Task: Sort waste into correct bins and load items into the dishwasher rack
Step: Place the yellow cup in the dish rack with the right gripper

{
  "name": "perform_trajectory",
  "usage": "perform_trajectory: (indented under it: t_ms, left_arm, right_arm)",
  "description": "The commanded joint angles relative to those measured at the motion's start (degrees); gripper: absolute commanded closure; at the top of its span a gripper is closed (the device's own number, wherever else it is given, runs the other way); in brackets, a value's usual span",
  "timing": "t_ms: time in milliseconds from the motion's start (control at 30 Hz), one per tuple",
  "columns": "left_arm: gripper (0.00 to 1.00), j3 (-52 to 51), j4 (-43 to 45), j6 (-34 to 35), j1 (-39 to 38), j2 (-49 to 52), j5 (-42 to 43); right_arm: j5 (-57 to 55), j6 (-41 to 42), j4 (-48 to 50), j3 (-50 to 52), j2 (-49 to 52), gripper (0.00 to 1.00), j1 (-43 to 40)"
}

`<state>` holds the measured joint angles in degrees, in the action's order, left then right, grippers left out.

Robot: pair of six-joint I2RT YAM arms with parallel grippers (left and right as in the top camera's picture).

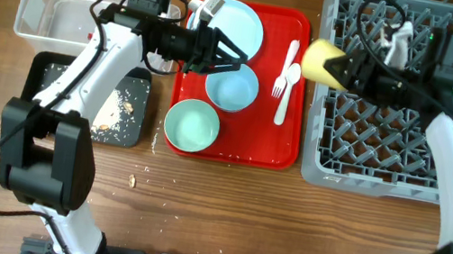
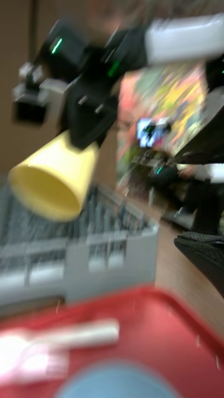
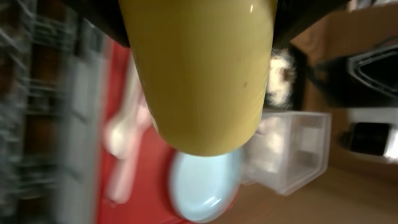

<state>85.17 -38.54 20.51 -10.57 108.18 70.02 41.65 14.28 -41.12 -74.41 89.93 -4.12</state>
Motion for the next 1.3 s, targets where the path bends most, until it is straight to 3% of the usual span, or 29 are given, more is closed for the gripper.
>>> perform_trajectory:
  t_ms: [0, 200, 400, 833, 867, 933, 1033, 1267]
  left_arm:
    - [0.63, 0.8, -2.1, -0.3, -0.5, -1.5, -20.2]
    - [0.60, 0.8, -5.3, -0.3, -3.1, -1.5, -38.8]
    - [0.57, 0.8, -5.9, -0.3, -5.6, -1.5, -45.2]
    - [0.55, 0.8, -5.9, -0.4, -7.3, -1.5, -47.2]
    - [0.55, 0.8, -5.9, -0.4, -7.3, -1.5, -47.2]
    - [0.55, 0.8, -5.9, -0.3, -7.3, -1.5, -47.2]
    - [0.55, 0.8, -5.9, -0.4, -7.3, -1.5, -47.2]
    - [0.54, 0.9, -5.6, -0.3, -7.3, -1.5, -47.2]
  right_arm:
    - [-21.6, 3.1, -7.8, -1.8, -7.1, 0.53, 1.4]
    - [-35.8, 7.2, -21.5, -4.3, -9.9, 0.52, 5.5]
    - [-39.2, 9.9, -28.5, -4.3, -8.0, 0.52, 8.7]
    - [-39.3, 7.7, -32.4, -4.2, 3.5, 0.51, 8.8]
    - [-39.2, 7.7, -32.4, -4.2, 4.4, 0.49, 8.8]
    - [-39.2, 7.6, -32.2, -4.2, 5.4, 0.34, 8.8]
    - [-39.2, 7.5, -31.1, -4.3, 5.4, 0.23, 8.8]
    - [-38.1, 6.0, -32.1, -12.5, 4.8, 0.22, 8.8]
